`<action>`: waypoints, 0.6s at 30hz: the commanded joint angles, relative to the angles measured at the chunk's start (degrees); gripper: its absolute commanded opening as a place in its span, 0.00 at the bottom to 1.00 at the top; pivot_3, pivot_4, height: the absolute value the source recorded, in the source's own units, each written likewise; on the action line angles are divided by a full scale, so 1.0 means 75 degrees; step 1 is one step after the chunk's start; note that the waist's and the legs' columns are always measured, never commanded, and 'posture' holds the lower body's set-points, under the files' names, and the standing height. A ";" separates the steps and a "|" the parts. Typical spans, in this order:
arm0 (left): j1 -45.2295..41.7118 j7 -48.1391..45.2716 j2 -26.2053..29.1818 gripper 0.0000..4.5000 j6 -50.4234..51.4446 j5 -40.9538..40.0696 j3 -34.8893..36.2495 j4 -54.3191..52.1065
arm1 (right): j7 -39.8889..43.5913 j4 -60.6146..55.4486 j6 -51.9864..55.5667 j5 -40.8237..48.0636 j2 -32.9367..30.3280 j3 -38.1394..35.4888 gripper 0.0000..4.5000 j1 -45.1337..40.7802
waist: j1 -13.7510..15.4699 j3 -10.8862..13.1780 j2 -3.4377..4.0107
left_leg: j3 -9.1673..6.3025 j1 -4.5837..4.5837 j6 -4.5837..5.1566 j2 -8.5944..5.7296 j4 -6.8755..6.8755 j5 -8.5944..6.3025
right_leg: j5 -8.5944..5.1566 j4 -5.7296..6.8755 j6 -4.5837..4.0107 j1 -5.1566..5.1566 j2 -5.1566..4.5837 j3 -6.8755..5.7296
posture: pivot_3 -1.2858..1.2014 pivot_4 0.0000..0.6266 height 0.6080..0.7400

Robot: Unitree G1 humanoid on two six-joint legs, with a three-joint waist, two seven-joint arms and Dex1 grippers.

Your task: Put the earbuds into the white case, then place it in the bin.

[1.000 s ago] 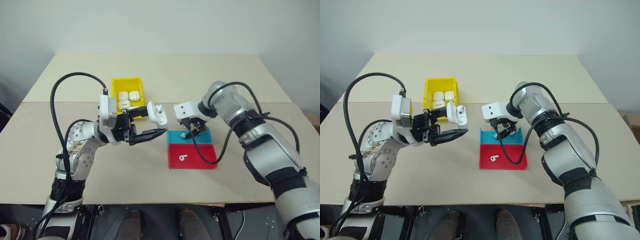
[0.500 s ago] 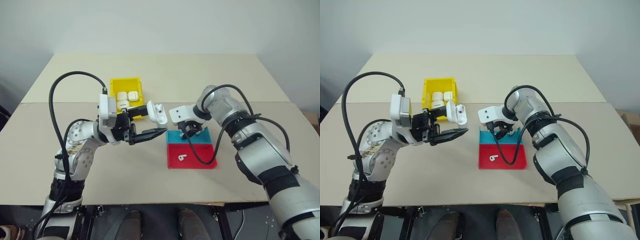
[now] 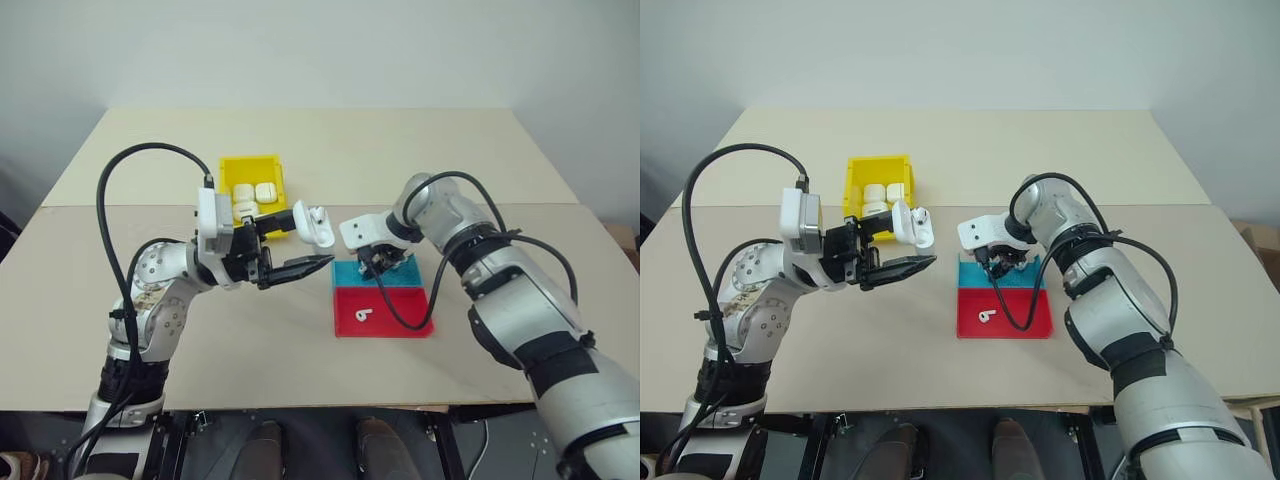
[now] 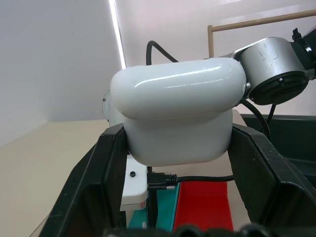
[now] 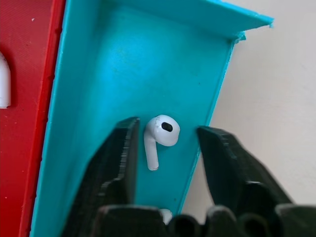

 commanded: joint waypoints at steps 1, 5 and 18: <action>0.0011 0.0051 0.0086 0.62 -0.0145 -0.0102 0.0180 -0.0339 | 0.0033 0.0029 -0.0119 -0.0090 0.0000 -0.0105 0.20 -0.0033 | 0.0000 0.0000 0.0000 | 0.0000 0.0001 0.0000 0.0000 0.0000 0.0000 | 0.0000 0.0000 0.0000 0.0000 0.0000 0.0000 | 0.52 0.24 1.00; 0.0044 0.0057 0.0111 0.62 -0.0137 -0.0109 0.0175 -0.0373 | -0.0003 0.0040 -0.0100 -0.0125 0.0012 -0.0149 0.15 -0.0010 | 0.0000 0.0000 0.0000 | -0.0001 0.0003 -0.0002 0.0000 0.0000 0.0001 | 0.0000 0.0000 0.0000 0.0003 0.0000 0.0000 | 0.52 0.24 1.00; -0.0133 -0.0152 0.0062 0.62 -0.0049 -0.0217 0.0051 -0.0178 | 0.1182 -0.2100 0.2626 0.1788 -0.1084 -0.2189 0.15 0.0530 | 0.0083 0.0001 0.0001 | -0.0004 -0.0007 -0.0001 0.0000 -0.0001 0.0001 | 0.0001 0.0000 0.0000 0.0002 -0.0003 -0.0003 | 0.52 0.24 1.00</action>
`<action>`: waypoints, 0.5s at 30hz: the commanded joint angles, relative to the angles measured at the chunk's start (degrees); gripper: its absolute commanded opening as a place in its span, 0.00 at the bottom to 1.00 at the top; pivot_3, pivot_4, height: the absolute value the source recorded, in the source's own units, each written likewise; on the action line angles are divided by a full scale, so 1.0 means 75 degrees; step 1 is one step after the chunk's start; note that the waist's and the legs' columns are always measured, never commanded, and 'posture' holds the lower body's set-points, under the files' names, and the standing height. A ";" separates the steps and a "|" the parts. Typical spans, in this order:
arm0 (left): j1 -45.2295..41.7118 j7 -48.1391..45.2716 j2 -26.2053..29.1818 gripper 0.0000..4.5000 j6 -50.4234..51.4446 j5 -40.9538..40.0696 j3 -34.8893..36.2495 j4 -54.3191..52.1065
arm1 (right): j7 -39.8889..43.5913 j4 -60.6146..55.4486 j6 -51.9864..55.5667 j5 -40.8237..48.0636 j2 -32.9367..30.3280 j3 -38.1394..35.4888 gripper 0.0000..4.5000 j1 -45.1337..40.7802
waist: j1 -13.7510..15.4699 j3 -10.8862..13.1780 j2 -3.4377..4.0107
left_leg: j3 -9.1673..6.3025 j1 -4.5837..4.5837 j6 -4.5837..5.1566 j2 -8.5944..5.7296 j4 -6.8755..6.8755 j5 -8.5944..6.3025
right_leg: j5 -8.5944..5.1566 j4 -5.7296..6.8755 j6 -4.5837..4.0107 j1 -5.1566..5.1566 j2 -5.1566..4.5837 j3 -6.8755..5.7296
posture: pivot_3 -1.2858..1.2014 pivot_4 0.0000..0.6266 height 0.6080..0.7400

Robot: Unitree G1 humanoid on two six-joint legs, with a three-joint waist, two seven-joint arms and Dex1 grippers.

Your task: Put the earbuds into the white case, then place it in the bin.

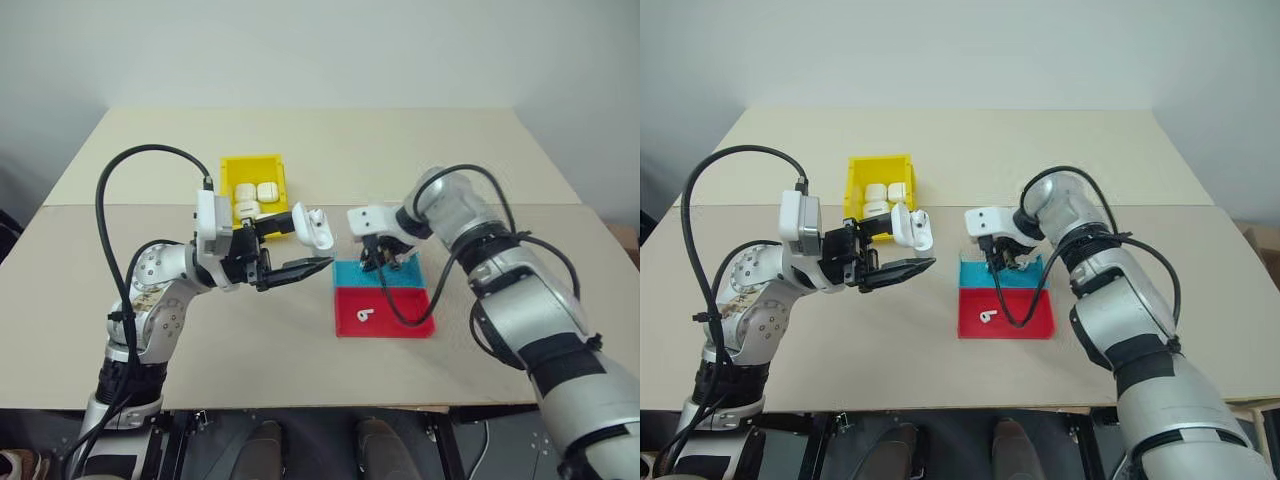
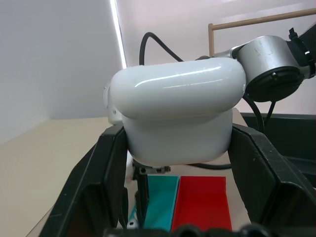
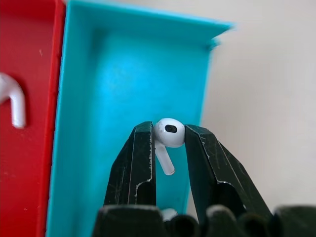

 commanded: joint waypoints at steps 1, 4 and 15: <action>-0.0178 -0.0096 -0.0015 0.62 -0.0075 -0.0168 0.0040 -0.0103 | 0.0558 -0.1778 0.1812 0.1347 -0.0621 -0.1275 0.15 0.0472 | 0.0048 0.0000 0.0000 | 0.0000 -0.0002 0.0000 0.0000 0.0000 0.0000 | 0.0000 -0.0001 0.0000 0.0002 -0.0001 -0.0001 | 0.52 0.24 1.00; -0.0281 -0.0183 -0.0089 0.62 -0.0096 -0.0165 -0.0030 0.0042 | 0.0487 -0.4263 0.3710 0.3182 -0.1110 -0.2895 0.15 0.1758 | 0.0139 0.0000 -0.0001 | -0.0003 -0.0004 0.0001 0.0001 -0.0002 -0.0001 | 0.0000 -0.0002 0.0001 0.0005 0.0000 -0.0004 | 0.52 0.24 1.00; -0.0715 -0.0525 -0.0248 0.62 -0.0011 -0.0164 -0.0237 0.0482 | -0.4027 -1.0014 1.0032 0.8720 0.0896 -0.7438 0.15 0.3720 | 0.0113 -0.0002 0.0003 | -0.0007 0.0008 0.0001 0.0007 -0.0002 0.0000 | 0.0002 -0.0001 -0.0002 0.0003 0.0016 0.0009 | 0.52 0.24 1.00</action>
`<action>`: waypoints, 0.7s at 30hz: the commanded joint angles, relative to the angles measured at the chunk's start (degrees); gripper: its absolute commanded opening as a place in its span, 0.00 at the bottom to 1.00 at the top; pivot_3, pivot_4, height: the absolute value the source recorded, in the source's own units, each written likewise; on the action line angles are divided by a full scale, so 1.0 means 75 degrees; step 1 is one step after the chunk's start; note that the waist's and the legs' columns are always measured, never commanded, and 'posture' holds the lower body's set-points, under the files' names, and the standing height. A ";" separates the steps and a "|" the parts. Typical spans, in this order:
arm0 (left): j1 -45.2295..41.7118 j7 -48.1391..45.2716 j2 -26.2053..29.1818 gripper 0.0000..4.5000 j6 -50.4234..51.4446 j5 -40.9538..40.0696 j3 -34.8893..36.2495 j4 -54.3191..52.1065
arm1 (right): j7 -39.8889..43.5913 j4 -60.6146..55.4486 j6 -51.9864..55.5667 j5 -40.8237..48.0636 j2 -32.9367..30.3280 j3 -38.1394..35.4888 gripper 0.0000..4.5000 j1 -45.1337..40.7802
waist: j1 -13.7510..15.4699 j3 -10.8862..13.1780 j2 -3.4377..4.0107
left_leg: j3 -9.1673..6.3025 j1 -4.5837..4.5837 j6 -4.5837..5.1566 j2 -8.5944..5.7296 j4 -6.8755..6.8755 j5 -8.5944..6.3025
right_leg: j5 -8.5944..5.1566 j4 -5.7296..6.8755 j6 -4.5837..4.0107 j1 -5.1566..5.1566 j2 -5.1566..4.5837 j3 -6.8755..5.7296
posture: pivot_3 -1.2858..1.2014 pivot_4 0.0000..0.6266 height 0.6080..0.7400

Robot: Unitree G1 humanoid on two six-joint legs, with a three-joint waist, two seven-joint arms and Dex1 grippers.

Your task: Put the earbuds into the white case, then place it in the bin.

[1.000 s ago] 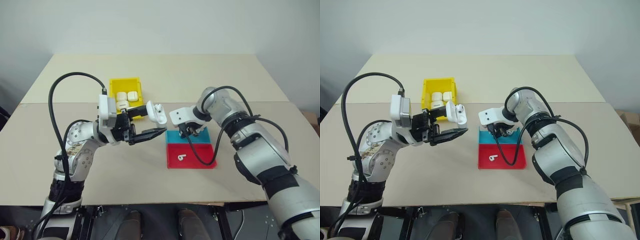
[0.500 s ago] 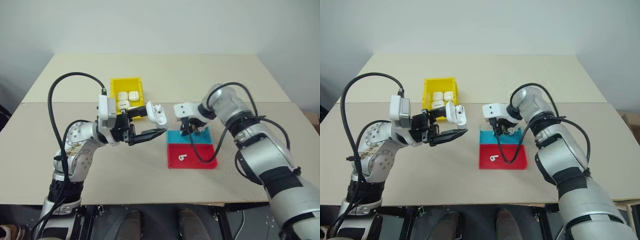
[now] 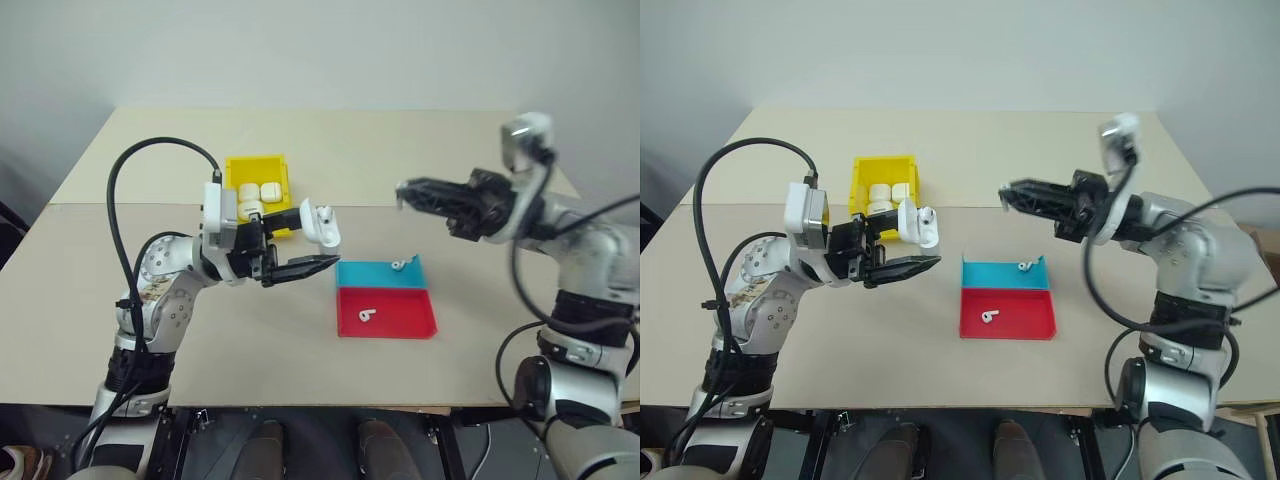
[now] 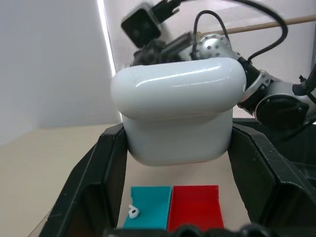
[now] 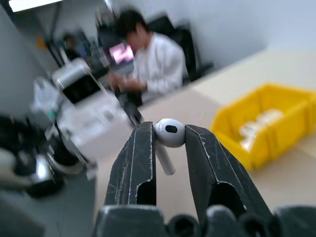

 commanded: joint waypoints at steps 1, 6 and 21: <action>-0.0257 -0.0175 -0.0032 0.62 -0.0017 -0.0076 -0.0084 0.0069 | -0.1521 -0.1584 0.0956 0.1343 0.0726 -0.0473 0.15 0.0279 | 0.0008 0.0000 0.0000 | 0.0000 -0.0001 0.0000 -0.0001 0.0000 0.0000 | 0.0000 0.0000 0.0000 0.0001 -0.0001 -0.0001 | 0.52 0.24 1.00; -0.0587 -0.0364 -0.0102 0.62 -0.0017 -0.0060 -0.0171 0.0376 | -0.2847 -0.2360 0.0802 0.2120 0.1307 -0.0127 0.15 0.0697 | 0.0038 0.0000 0.0000 | 0.0003 -0.0007 0.0001 -0.0009 0.0001 0.0000 | 0.0000 -0.0006 0.0003 0.0000 -0.0007 -0.0001 | 0.52 0.24 1.00; -0.0911 -0.0628 -0.0386 0.62 -0.0121 0.0123 -0.0300 0.0790 | -0.3876 -0.2732 -0.0786 0.2824 0.0780 0.1262 0.15 0.1427 | 0.0012 0.0000 0.0000 | 0.0004 -0.0009 0.0001 -0.0007 0.0001 0.0001 | -0.0002 -0.0010 0.0005 0.0000 -0.0003 -0.0003 | 0.52 0.24 1.00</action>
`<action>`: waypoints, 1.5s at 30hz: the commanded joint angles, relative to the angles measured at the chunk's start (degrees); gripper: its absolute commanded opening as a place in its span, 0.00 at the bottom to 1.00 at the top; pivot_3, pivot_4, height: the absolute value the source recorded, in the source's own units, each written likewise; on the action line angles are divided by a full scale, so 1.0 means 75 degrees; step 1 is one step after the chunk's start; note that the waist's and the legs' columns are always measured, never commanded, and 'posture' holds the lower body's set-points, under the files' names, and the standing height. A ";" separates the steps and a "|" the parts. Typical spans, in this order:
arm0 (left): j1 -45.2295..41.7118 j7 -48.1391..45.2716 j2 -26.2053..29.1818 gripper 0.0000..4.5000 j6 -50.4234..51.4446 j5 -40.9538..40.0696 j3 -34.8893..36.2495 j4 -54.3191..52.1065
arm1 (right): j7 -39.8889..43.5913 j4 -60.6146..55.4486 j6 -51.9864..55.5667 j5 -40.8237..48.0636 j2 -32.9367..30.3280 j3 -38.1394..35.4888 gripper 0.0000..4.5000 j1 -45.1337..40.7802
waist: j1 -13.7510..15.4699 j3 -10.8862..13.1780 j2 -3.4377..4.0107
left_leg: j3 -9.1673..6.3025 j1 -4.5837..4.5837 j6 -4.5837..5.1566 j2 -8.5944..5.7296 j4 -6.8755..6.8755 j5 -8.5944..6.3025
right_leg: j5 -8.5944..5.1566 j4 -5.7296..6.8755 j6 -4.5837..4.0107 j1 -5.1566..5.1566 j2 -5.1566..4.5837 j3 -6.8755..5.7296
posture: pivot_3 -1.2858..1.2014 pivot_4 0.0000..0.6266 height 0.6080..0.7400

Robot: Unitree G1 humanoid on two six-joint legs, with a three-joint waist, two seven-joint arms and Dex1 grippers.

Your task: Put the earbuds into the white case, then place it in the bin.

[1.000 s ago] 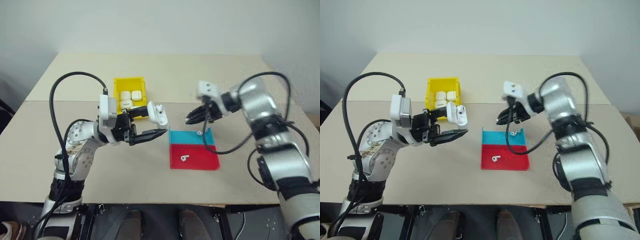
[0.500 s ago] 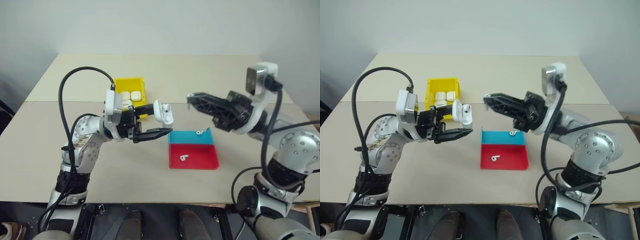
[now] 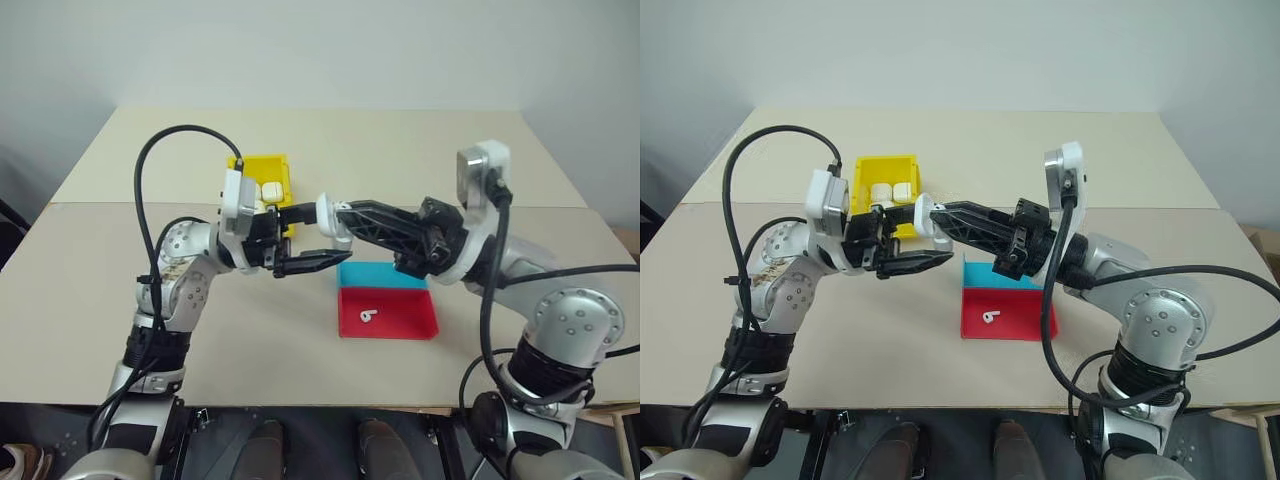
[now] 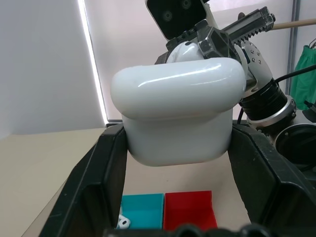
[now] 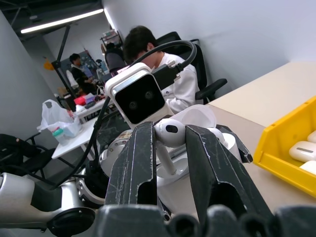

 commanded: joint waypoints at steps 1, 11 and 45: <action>-0.0162 -0.0046 -0.0063 0.62 -0.0123 -0.0028 -0.0006 -0.0138 | -0.0012 -0.0312 -0.0524 0.0124 -0.0251 0.0245 0.15 0.0137 | 0.0000 0.0000 0.0000 | 0.0000 0.0000 0.0000 -0.0001 0.0000 0.0000 | 0.0000 0.0000 0.0000 0.0000 0.0000 0.0000 | 0.52 0.24 1.00; -0.0150 -0.0032 -0.0095 0.62 -0.0142 0.0016 0.0050 -0.0158 | 0.0674 -0.0311 -0.1662 -0.0238 -0.1446 0.1031 0.75 0.0623 | 0.0001 0.0000 -0.0001 | 0.0000 0.0000 0.0000 0.0001 0.0001 0.0000 | -0.0001 -0.0003 0.0002 0.0001 0.0002 0.0000 | 0.52 0.24 1.00; 0.0562 0.1924 0.0044 0.62 -0.0282 0.1733 -0.0384 -0.0994 | 0.3111 0.1428 -0.3414 -0.3790 -0.4359 0.3537 0.01 -0.1746 | 0.0054 0.0000 -0.0001 | -0.0011 -0.0041 0.0004 0.0005 0.0031 -0.0001 | 0.0000 -0.0007 0.0003 -0.0015 -0.0001 -0.0020 | 0.52 0.24 1.00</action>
